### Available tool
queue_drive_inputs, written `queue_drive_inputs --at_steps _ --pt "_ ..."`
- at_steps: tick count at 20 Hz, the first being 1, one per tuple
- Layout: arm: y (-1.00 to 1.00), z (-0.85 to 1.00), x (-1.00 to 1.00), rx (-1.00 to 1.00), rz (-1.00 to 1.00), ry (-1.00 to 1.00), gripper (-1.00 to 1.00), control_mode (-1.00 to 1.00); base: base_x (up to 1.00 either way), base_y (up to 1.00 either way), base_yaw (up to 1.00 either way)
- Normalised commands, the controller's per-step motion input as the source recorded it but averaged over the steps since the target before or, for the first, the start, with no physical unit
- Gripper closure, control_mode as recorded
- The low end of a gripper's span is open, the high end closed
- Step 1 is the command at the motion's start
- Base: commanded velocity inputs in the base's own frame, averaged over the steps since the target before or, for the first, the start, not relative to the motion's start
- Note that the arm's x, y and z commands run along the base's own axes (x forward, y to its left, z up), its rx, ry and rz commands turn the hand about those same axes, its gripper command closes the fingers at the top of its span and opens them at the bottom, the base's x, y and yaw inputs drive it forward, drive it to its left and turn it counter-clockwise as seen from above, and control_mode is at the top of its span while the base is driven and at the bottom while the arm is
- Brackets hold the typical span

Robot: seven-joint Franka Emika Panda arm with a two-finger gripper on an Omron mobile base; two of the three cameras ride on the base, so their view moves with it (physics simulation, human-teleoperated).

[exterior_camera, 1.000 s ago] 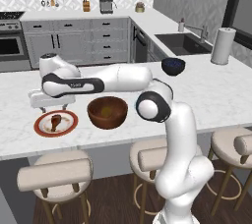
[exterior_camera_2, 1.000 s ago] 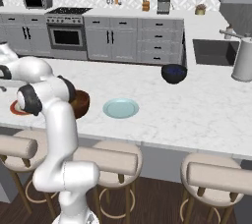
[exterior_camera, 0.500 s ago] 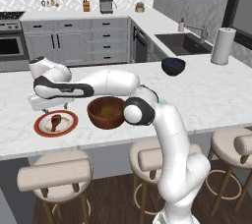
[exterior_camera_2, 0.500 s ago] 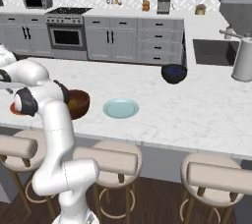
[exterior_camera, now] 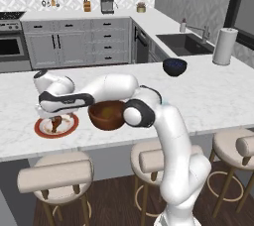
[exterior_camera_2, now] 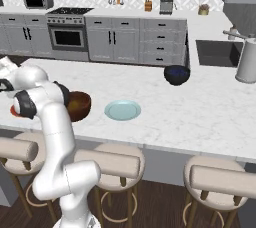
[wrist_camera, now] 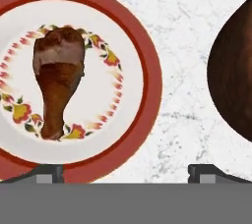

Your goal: Pick the chicken drumstick and avocado from their plates and place them in the bowl. Then put the bowl in the fridge.

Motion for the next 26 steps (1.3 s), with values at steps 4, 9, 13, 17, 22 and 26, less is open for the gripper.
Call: queue_drive_inputs --at_steps 4,9,13,17,22,26 --pt "-0.22 -0.28 0.32 0.23 -0.09 -0.10 -1.00 -1.00 0.00 0.00 0.00" --pt "0.05 -0.23 0.49 0.23 -0.10 -0.09 -1.00 -1.00 0.00 0.00 0.00" --pt "0.23 -0.05 0.56 0.19 -0.12 -0.02 -1.00 -1.00 0.00 0.00 0.00" --pt "0.48 0.00 0.53 0.10 -0.14 0.02 -1.00 -1.00 0.00 0.00 0.00" --pt "0.47 0.00 0.31 0.02 -0.12 0.13 -1.00 -1.00 0.00 0.00 0.00" --pt "0.25 0.00 0.01 0.00 -0.08 0.20 -1.00 -1.00 0.00 0.00 0.00"
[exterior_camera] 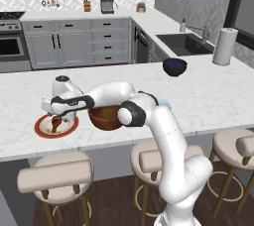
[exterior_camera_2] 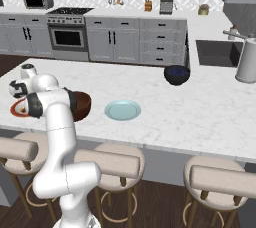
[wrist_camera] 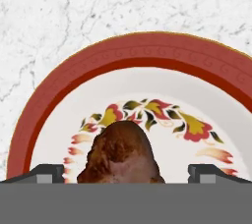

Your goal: Pick the chicken drumstick and avocado from their plates and place them in the bowl. Then put the bowl in the fridge.

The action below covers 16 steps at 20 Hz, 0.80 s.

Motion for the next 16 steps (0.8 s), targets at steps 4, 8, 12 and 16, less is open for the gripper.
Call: queue_drive_inputs --at_steps 4,8,12,16 --pt "0.01 0.00 0.00 0.00 -0.06 0.18 -1.00 -1.00 0.00 0.00 0.00" --pt "-0.01 -0.13 0.00 0.00 -0.02 0.11 -1.00 -1.00 0.00 0.00 0.00" --pt "0.00 -0.29 0.00 0.00 0.00 0.02 -1.00 -1.00 0.00 0.00 0.00" --pt "0.00 -0.33 0.00 0.00 0.00 0.00 -1.00 -1.00 0.00 0.00 0.00"
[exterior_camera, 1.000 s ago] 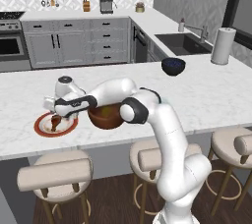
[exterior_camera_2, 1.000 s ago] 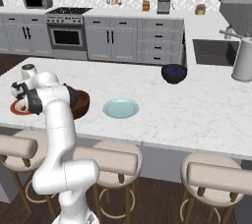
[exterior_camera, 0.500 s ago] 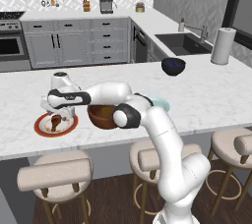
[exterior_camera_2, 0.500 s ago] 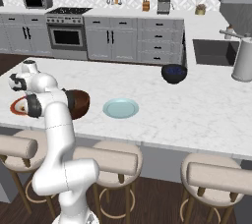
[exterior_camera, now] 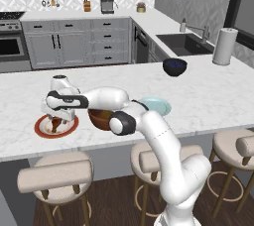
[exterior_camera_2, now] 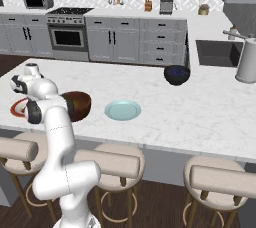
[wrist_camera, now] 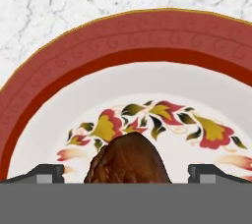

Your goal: Pick the chicken drumstick and avocado from their plates and place them in the bowl. Then put the bowl in the fridge.

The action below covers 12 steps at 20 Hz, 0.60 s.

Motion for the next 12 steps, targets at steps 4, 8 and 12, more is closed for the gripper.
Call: queue_drive_inputs --at_steps 4,8,12 --pt "0.00 -0.31 0.00 0.00 0.00 0.00 -1.00 -1.00 0.00 0.00 0.00" --pt "0.00 -0.21 -0.01 0.00 0.00 0.00 1.00 -1.00 0.00 0.00 0.00" --pt "0.00 -0.09 -0.11 0.00 0.00 0.00 1.00 -1.00 0.00 0.00 0.00"
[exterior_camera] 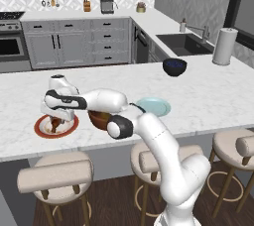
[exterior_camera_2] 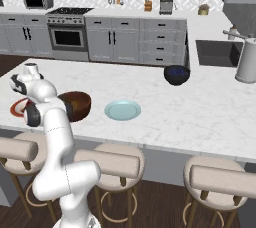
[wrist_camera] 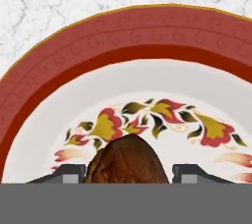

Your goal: Pick the chicken drumstick and avocado from their plates and place them in the bowl. Then put the bowl in the fridge.

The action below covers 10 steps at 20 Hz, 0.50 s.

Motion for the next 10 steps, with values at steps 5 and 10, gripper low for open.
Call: queue_drive_inputs --at_steps 5,10 --pt "-0.21 0.24 -0.31 0.01 -0.01 0.00 1.00 -1.00 0.00 0.00 0.00" --pt "-0.84 0.82 -0.43 0.02 0.00 0.00 1.00 -1.00 0.00 0.00 0.00"
